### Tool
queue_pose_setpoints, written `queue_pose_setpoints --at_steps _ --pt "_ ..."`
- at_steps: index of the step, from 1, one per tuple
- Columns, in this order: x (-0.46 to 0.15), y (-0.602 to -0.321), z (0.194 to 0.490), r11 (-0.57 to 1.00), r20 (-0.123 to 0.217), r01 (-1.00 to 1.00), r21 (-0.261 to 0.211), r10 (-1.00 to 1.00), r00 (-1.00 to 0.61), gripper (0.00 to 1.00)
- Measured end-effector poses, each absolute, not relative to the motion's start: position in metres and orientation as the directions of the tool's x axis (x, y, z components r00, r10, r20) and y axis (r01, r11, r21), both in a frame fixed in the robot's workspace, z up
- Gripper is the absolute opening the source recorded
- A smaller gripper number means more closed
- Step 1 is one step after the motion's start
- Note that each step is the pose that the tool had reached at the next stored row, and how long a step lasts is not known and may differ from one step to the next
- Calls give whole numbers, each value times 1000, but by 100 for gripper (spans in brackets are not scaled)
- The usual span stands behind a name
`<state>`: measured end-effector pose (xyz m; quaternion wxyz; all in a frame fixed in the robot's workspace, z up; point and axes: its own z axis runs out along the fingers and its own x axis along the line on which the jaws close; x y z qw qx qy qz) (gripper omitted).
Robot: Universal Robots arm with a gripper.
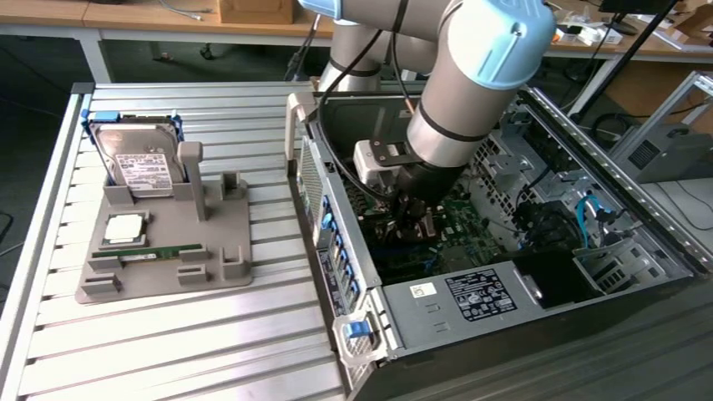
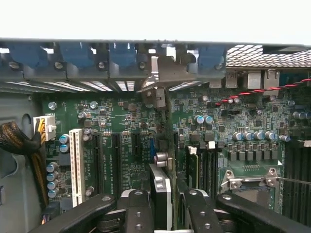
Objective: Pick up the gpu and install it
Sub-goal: 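Insert the gpu into the slot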
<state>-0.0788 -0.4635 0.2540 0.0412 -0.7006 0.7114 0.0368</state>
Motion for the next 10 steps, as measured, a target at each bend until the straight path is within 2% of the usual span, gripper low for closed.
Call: queue_pose_setpoints --at_steps 10 --pt "-79 -464 256 15 -111 -1000 -5 -994 -15 30"
